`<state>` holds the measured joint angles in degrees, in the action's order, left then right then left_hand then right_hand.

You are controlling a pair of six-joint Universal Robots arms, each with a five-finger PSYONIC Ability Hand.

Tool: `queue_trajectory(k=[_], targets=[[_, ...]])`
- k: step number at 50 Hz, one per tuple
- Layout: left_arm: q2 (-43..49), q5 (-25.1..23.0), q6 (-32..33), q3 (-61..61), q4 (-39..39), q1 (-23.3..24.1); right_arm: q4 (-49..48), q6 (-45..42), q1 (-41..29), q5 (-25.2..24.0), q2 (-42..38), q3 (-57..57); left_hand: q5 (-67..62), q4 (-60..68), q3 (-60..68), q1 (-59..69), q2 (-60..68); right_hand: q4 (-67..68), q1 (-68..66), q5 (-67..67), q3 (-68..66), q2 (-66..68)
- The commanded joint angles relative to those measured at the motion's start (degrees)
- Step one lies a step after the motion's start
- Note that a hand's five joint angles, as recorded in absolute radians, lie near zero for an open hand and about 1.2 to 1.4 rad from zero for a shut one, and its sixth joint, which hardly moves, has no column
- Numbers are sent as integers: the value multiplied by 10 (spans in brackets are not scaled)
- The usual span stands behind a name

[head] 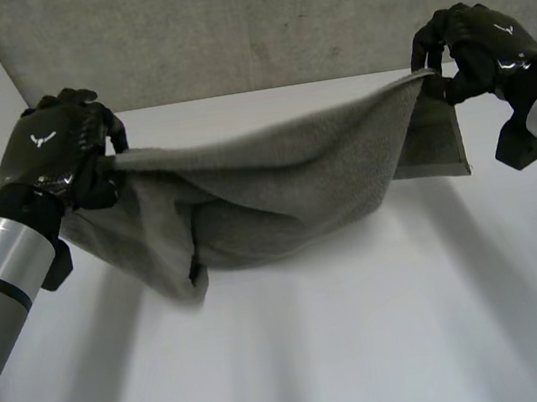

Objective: Fold the towel.

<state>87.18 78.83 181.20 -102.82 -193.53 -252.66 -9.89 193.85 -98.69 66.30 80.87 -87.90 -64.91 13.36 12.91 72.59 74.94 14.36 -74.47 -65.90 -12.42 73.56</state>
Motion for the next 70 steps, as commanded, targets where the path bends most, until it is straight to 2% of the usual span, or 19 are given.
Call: queue_trajectory(k=[1, 2, 4, 7, 11, 12, 16, 17, 18, 33, 38, 40, 44, 49, 53, 57, 59, 63, 70], targets=[[23, -23, -10, -26, -2, 6, 50, -91, -11, -38, -55, -14, -51, -34, -29, 74, 51, -44, -55, -41, 24, 64], [23, -23, -10, -26, -2, 6, 50, -91, -11, -38, -55, -14, -51, -34, -29, 74, 51, -44, -55, -41, 24, 64], [54, -23, -8, -34, -2, 14, 51, -178, -26, -34, -91, -32, -51, -34, -29, 74, 51, -44, -55, -41, 24, 64], [71, -23, -7, -35, -1, 21, 54, -236, -34, -24, -128, -46, -51, -34, -29, 74, 51, -44, -55, -41, 24, 64], [107, -23, -3, -36, -2, 31, 53, -248, -40, -4, -149, -51, -51, -34, -29, 74, 51, -44, -33, -18, 24, 42], [113, -23, -1, -37, -2, 29, 51, -251, -43, 8, -150, -53, -51, -34, -29, 74, 51, -44, 36, 50, 24, -27], [113, -23, 7, -39, -2, 23, 47, -251, -48, 22, -151, -58, -51, -34, -29, 74, 51, -44, 114, 128, 24, -105], [114, -22, 13, -39, -2, 18, 44, -251, -52, 28, -152, -60, -51, -34, -29, 74, 51, -44, 206, 220, 24, -197], [113, -22, 17, -39, -1, 14, 38, -249, -55, 33, -155, -61, -51, -34, -29, 74, 51, -44, 228, 242, 24, -219], [109, -22, 20, -46, 3, 9, -31, -246, -70, 96, -196, -64, -51, -34, -29, 74, 51, -44, 336, 350, 24, -327], [112, -23, 20, -46, 3, 1, -31, -250, -70, 115, -202, -68, -51, -34, -29, 74, 51, -44, 275, 290, 24, -266], [109, -22, 21, -47, 3, -5, -24, -251, -61, 109, -184, -71, -51, -34, -29, 74, 51, -44, -39, -25, 24, 48], [97, -23, 21, -48, 10, -11, -20, -258, -47, 96, -122, -90, -51, -34, -29, 74, 51, -44, -55, -41, 24, 64], [49, -26, 21, -58, 39, -20, 12, -284, -12, 39, -22, -112, -51, -34, -29, 74, 51, -44, -55, -41, 24, 64], [17, -49, 21, -56, 65, -31, 111, -308, -4, -12, 36, -80, -51, -34, -29, 74, 51, -44, -55, -41, 24, 64], [13, -73, 23, -44, 84, -49, 176, -343, -4, -30, 35, -43, -51, -34, -29, 74, 51, -44, -55, -41, 24, 64], [21, -95, 28, -16, 97, -74, 208, -414, -8, -22, 18, -10, -51, -34, -29, 74, 51, -44, -55, -41, 24, 64], [56, -106, 44, 24, 98, -84, 219, -488, -15, -15, -27, 33, -51, -34, -29, 74, 51, -44, -55, -41, 24, 64], [233, -103, 145, 207, 107, -74, 171, -514, -62, 9, -148, 177, -51, -34, -29, 74, 51, -44, -55, -41, 24, 64]])
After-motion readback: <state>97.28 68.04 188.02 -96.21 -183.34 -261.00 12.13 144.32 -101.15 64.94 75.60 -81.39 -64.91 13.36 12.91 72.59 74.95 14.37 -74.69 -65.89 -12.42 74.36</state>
